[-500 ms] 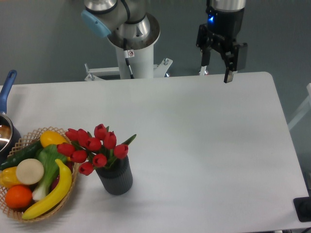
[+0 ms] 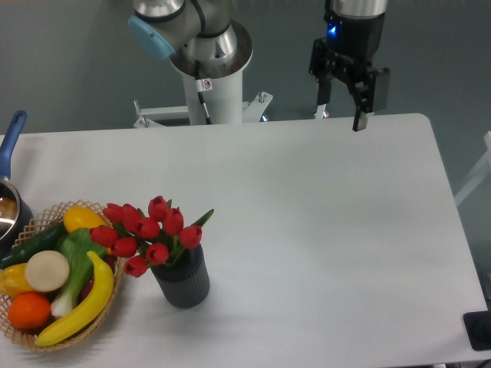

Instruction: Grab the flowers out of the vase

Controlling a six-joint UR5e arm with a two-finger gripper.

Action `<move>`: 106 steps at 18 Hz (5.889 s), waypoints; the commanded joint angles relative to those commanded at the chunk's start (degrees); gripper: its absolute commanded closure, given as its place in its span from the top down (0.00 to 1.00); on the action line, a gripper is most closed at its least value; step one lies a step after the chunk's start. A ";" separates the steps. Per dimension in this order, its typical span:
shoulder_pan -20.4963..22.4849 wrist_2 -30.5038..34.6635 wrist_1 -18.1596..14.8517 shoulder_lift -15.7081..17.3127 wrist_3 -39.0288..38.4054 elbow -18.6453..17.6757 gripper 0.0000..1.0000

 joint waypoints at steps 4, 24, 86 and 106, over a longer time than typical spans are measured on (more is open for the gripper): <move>-0.53 -0.18 2.80 0.44 -3.96 -2.19 1.00; -9.40 -16.44 13.71 -1.57 -29.63 -13.89 1.00; -21.09 -30.15 29.97 -19.95 -34.73 -9.14 1.00; -21.10 -31.64 29.97 -20.74 -34.73 -8.27 0.50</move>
